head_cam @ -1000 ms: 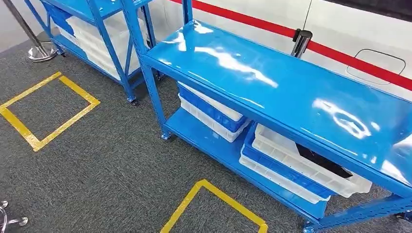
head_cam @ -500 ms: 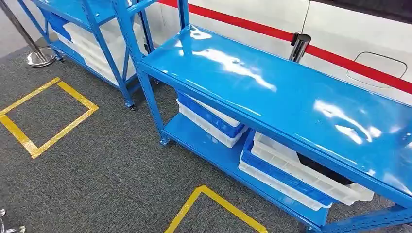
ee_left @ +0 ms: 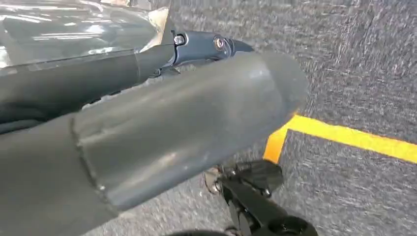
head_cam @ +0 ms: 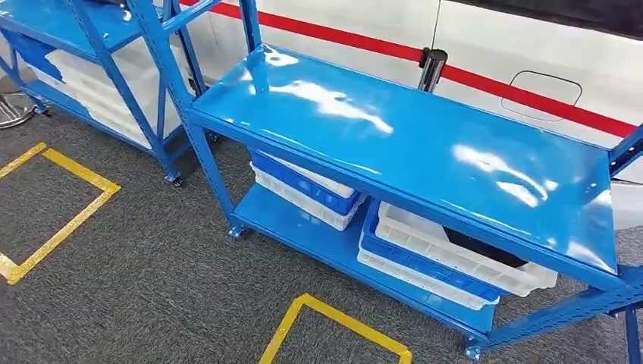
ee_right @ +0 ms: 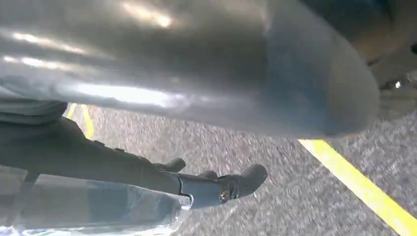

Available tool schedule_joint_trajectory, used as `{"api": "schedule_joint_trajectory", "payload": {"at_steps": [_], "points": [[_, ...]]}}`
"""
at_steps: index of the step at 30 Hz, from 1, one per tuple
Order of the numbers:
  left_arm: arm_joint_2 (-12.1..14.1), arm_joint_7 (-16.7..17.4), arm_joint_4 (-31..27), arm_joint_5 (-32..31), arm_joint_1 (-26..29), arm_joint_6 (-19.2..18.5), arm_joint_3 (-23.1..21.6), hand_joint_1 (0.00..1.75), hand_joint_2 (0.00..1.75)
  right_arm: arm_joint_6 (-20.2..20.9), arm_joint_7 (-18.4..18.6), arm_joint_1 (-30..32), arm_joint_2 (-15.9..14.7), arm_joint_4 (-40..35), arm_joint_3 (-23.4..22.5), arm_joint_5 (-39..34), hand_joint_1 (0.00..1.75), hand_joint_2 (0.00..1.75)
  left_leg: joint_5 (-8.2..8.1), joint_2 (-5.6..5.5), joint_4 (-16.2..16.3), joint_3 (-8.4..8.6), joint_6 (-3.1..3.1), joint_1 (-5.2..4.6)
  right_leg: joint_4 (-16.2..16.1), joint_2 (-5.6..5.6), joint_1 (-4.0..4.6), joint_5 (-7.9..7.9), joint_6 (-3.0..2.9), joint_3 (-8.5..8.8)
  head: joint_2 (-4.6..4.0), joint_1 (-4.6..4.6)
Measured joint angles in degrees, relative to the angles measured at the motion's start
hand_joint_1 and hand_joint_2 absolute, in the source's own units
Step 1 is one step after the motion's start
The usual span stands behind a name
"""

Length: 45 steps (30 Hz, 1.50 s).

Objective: Take the parts from the cabinet and place them on the table.

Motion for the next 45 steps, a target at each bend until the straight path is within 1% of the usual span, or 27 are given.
{"api": "schedule_joint_trajectory", "payload": {"at_steps": [1, 2, 5, 6, 8, 9, 10, 14, 15, 16, 17, 20, 22, 24, 26, 27, 28, 29, 33, 34, 36, 37, 39, 40, 43, 44, 45], "points": [[0.02, 0.07, 0.00, -0.04, 0.08, -0.02, -0.35, 0.00, 0.00, 0.00, 0.15, -0.09, 0.00, 0.00, 0.00, 0.02, 0.00, 0.00, -0.07, 0.53, -0.06, 0.03, 0.49, -0.26, 2.40, -2.43, 0.20, -1.55, -0.44, -1.36, 0.00, 0.06], [0.13, 0.20, 0.00, -0.06, 0.22, 0.00, -0.48, 0.00, 0.00, 0.02, 0.29, -0.25, 0.00, 0.00, 0.00, 0.07, 0.00, 0.00, -0.13, 1.42, -0.05, 0.08, 0.85, -0.48, 6.58, -3.40, 0.20, -3.74, -0.99, -3.55, 0.00, 0.28], [0.33, 0.50, 0.00, -0.06, 0.40, 0.00, -0.48, 0.00, 0.00, 0.04, 0.31, -0.26, 0.00, 0.00, 0.00, 0.09, 0.00, 0.00, -0.33, 3.88, -0.01, 0.08, 1.19, -1.09, 16.83, -4.00, 0.17, -7.09, -1.06, -8.80, 0.00, 0.37], [0.35, 0.66, 0.00, -0.06, 0.39, 0.02, -0.50, 0.00, 0.00, 0.07, 0.31, -0.19, -0.02, 0.00, 0.00, 0.09, 0.00, 0.00, -0.41, 4.52, -0.01, 0.13, 1.26, -1.22, 15.87, -4.07, 0.18, -6.39, -0.70, -8.30, 0.00, 0.33], [0.35, 1.29, 0.00, -0.09, 0.32, 0.20, -0.52, 0.00, 0.00, 0.13, 0.31, 0.02, -0.09, 0.00, 0.00, 0.18, 0.00, 0.00, -0.65, 5.79, 0.00, 0.47, 1.07, -1.30, 6.94, -4.93, 0.28, -2.81, 0.21, -3.50, 0.00, 0.37], [0.35, 1.53, 0.00, -0.11, 0.33, 0.33, -0.54, 0.00, 0.00, 0.15, 0.31, -0.01, -0.11, 0.00, 0.00, 0.24, 0.00, 0.00, -0.82, 6.36, 0.02, 0.73, 0.83, -1.33, 1.85, -6.90, 0.42, -1.35, 0.27, -0.63, 0.00, 0.48], [0.37, 1.66, 0.00, -0.20, 0.34, 0.35, -0.54, 0.00, 0.00, 0.18, 0.31, -0.16, -0.11, 0.00, 0.00, 0.24, 0.00, 0.00, -1.18, 6.84, 0.13, 0.88, 0.44, -1.84, -0.35, -9.45, 0.91, -0.86, -0.48, 0.23, 0.00, 0.52], [0.46, 1.86, 0.00, -0.28, -0.06, 0.37, -0.61, 0.00, 0.00, 0.39, 0.31, -0.24, -0.17, 0.02, 0.00, 0.26, 0.00, 0.00, -1.92, 9.04, 0.03, 1.94, -0.66, -1.60, -0.65, -7.00, 1.35, -0.32, -1.84, 0.11, 0.00, 0.32], [0.48, 1.86, 0.00, -0.28, -0.14, 0.37, -0.74, 0.00, 0.00, 0.55, 0.31, -0.26, -0.15, 0.02, 0.00, 0.28, 0.00, 0.00, -2.41, 8.06, 0.64, 1.89, -1.11, -1.09, -0.97, -6.34, 0.05, 0.06, -2.35, 1.02, 0.00, 0.35], [0.48, 1.90, 0.00, -0.30, -0.15, 0.37, -0.81, 0.00, 0.00, 0.61, 0.31, -0.31, -0.20, 0.02, 0.00, 0.28, 0.00, 0.00, -3.76, 5.11, 2.28, 1.32, -1.41, -1.06, -0.97, -5.81, 0.24, 0.05, -2.58, 1.03, 0.00, 0.07], [0.46, 1.90, 0.00, -0.37, -0.15, 0.39, -0.81, 0.00, 0.00, 0.66, 0.33, -0.27, -0.17, 0.02, 0.00, 0.33, 0.00, 0.00, -5.13, 3.96, 4.23, 0.48, -1.48, -0.98, -0.95, -5.58, 0.24, 0.16, -2.81, 1.03, 0.00, -0.05], [0.39, 1.92, 0.04, -0.52, 0.08, 0.35, -0.85, 0.00, 0.00, 0.72, 0.37, -0.34, -0.11, 0.02, 0.00, 0.33, 0.00, 0.00, -9.35, 2.26, 12.85, -3.65, -1.85, -0.80, -0.94, -4.16, 0.33, 0.23, -3.03, 0.97, 0.00, -0.11], [0.39, 1.92, 0.04, -0.52, 0.23, 0.37, -0.85, 0.00, 0.00, 0.72, 0.37, -0.32, -0.11, 0.02, 0.00, 0.33, 0.00, 0.00, -10.01, 2.06, 16.34, -5.65, -2.03, -0.77, -0.92, -3.08, 0.37, 0.23, -3.03, 1.04, 0.00, -0.18], [0.39, 1.92, 0.04, -0.52, 0.23, 0.37, -0.87, 0.00, 0.00, 0.72, 0.39, -0.28, -0.13, 0.04, 0.00, 0.33, 0.00, 0.00, -8.04, 2.00, 15.31, -5.73, -2.09, -0.68, -0.90, -1.92, 0.33, 0.22, -3.01, 1.20, 0.00, -0.15], [0.44, 1.88, 0.04, -0.50, 0.22, 0.37, -0.87, 0.00, 0.00, 0.72, 0.46, -0.29, -0.09, 0.04, 0.00, 0.33, 0.00, 0.00, -3.18, 1.52, 8.57, -3.11, -2.09, -0.32, -0.88, -0.47, 0.23, 0.21, -2.98, 1.48, 0.00, -0.18], [0.46, 1.84, 0.04, -0.50, 0.21, 0.37, -0.87, 0.00, 0.00, 0.72, 0.46, -0.31, -0.04, 0.04, 0.00, 0.35, 0.00, 0.00, -0.96, 0.38, 4.53, -1.42, -2.17, -0.06, -0.85, 0.19, 0.20, 0.19, -2.95, 1.56, 0.00, -0.22], [0.44, 1.81, 0.04, -0.50, 0.26, 0.37, -0.87, 0.00, 0.00, 0.72, 0.46, -0.31, -0.04, 0.04, 0.00, 0.44, 0.00, 0.00, -0.28, -2.64, 1.63, -0.39, -2.19, 0.38, -0.84, 0.69, 0.22, 0.19, -2.82, 1.24, 0.00, -0.26], [0.44, 1.81, 0.07, -0.50, 0.25, 0.35, -0.89, 0.00, 0.00, 0.72, 0.46, -0.56, -0.02, 0.04, 0.00, 0.44, 0.00, 0.00, -0.70, -3.50, 0.42, -0.08, -2.15, 0.20, -0.48, 1.19, 0.91, 0.01, -2.36, 1.00, 0.00, -0.29], [0.44, 1.90, 0.04, -0.50, 0.04, 0.53, -0.94, 0.00, 0.00, 0.72, 0.37, -0.13, -0.04, 0.04, 0.00, 0.59, 0.00, 0.00, -0.29, -1.20, 0.21, 0.05, -0.59, -0.73, -1.26, 3.32, 0.25, 0.71, -0.70, -0.17, 0.00, -0.13], [0.31, 1.90, 0.04, -0.44, 0.02, 0.68, -0.94, 0.00, 0.00, 0.72, 0.29, -0.08, -0.11, 0.07, 0.00, 0.61, 0.00, 0.00, 0.31, -0.34, -0.55, 0.29, 0.23, -0.12, -0.67, 2.91, 0.61, 0.55, -0.44, -0.09, 0.00, -0.09], [0.35, 1.90, 0.04, -0.41, 0.05, 0.90, -0.96, 0.00, 0.00, 0.72, 0.11, -0.19, -0.11, 0.07, 0.00, 0.68, 0.00, 0.00, 0.40, 0.63, -0.80, 0.29, 0.76, -0.53, 3.58, -2.01, 0.83, -2.13, -1.14, -2.28, 0.00, 0.15], [0.44, 1.97, 0.04, -0.28, 0.14, 0.98, -0.96, 0.00, 0.00, 0.61, 0.07, -0.29, -0.11, 0.07, 0.00, 0.79, 0.00, 0.00, 0.40, 1.35, -0.80, 0.25, 0.94, -0.76, 8.23, -3.15, 0.76, -4.47, -1.59, -4.66, 0.00, 0.46], [0.48, 2.21, 0.04, 0.00, 0.23, 1.05, -0.96, 0.00, 0.00, 0.41, -0.26, -0.29, -0.13, 0.07, 0.00, 1.11, 0.00, 0.00, 0.36, 2.52, -0.77, 0.11, 1.00, -0.98, 15.60, -3.89, 0.63, -7.12, -1.59, -8.02, 0.00, 0.44], [0.48, 2.27, 0.04, 0.02, 0.23, 1.07, -0.96, 0.00, 0.00, 0.33, -0.41, -0.22, -0.15, 0.07, 0.00, 1.11, 0.00, 0.00, 0.35, 2.85, -0.76, 0.12, 1.00, -1.01, 16.02, -4.04, 0.57, -6.91, -1.21, -7.93, 0.00, 0.39], [0.44, 2.30, 0.04, 0.09, 0.22, 1.14, -0.96, 0.00, 0.00, -0.02, -0.61, -0.07, -0.24, 0.07, 0.00, 1.22, 0.00, 0.00, 0.29, 3.35, -0.69, 0.31, 0.80, -0.91, 3.88, -4.57, 0.10, -2.45, 0.46, -0.59, 0.00, 0.48], [0.44, 2.34, 0.04, 0.07, 0.22, 1.27, -0.98, 0.00, 0.00, -0.04, -0.65, -0.14, -0.22, 0.07, 0.00, 1.27, 0.00, 0.00, 0.24, 3.41, -0.61, 0.44, 0.51, -1.04, -0.40, -5.28, -0.06, -1.63, 0.54, 2.03, 0.00, 0.65], [0.42, 2.45, 0.04, 0.07, 0.24, 1.49, -0.96, 0.00, 0.00, -0.04, -0.68, -0.25, -0.20, 0.07, 0.00, 1.29, 0.00, 0.00, -0.08, 3.47, -0.40, 0.46, -0.04, -1.59, -1.20, -5.35, 0.50, -1.27, 0.09, 1.96, 0.00, 0.74]]}}
